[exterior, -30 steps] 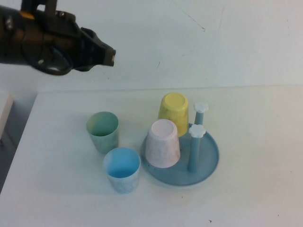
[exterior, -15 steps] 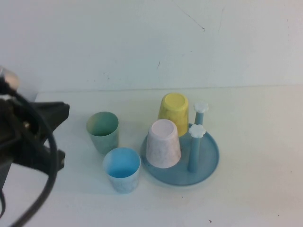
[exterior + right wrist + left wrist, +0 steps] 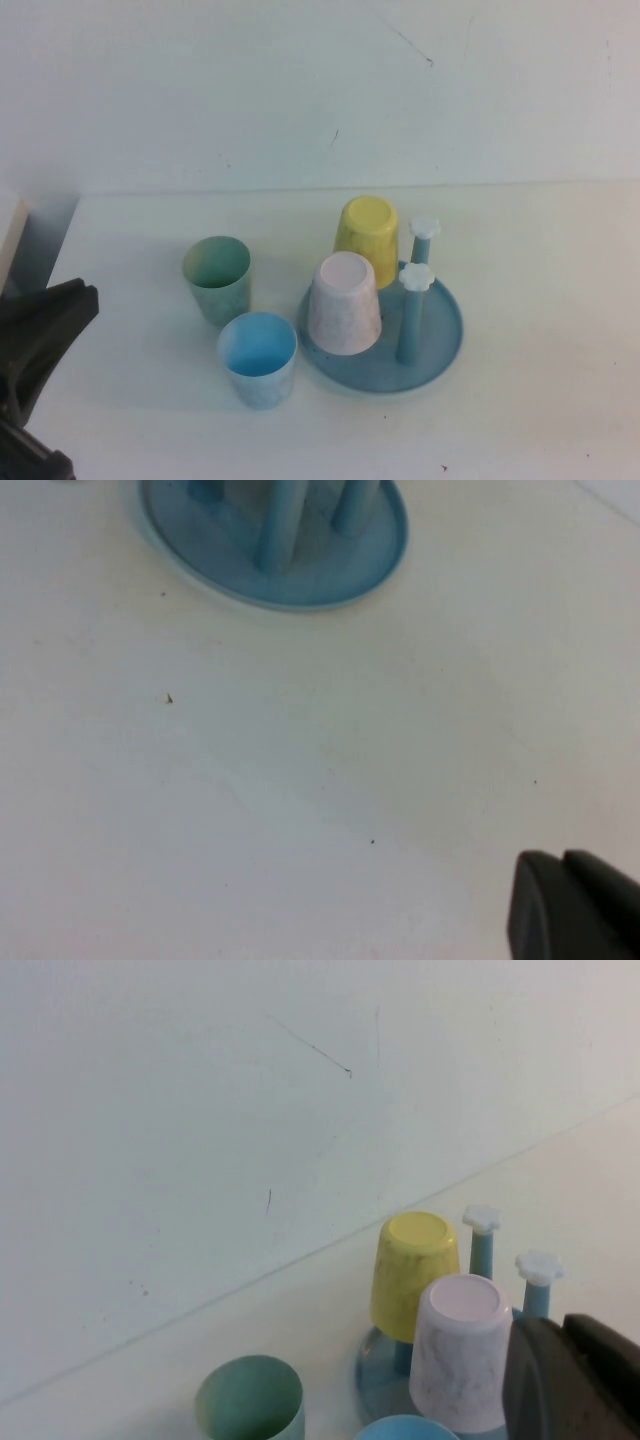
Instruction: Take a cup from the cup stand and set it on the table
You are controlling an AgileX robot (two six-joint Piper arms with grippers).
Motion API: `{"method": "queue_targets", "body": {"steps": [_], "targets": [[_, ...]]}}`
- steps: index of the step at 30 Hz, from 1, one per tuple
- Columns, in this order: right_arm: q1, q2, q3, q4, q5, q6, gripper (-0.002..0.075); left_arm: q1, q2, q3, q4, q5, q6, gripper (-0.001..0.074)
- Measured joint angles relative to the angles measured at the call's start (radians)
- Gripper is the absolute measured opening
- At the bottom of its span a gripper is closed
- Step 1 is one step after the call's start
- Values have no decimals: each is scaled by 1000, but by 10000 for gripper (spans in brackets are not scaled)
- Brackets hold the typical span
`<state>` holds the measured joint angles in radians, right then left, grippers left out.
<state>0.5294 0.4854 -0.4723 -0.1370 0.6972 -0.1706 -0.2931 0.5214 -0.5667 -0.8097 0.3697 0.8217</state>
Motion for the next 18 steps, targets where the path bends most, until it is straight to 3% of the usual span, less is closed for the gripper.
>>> {"method": "queue_targets", "body": {"steps": [18], "targets": [[0, 0, 0, 9, 5, 2, 2, 0, -7, 2, -6, -5, 9, -1]]}}
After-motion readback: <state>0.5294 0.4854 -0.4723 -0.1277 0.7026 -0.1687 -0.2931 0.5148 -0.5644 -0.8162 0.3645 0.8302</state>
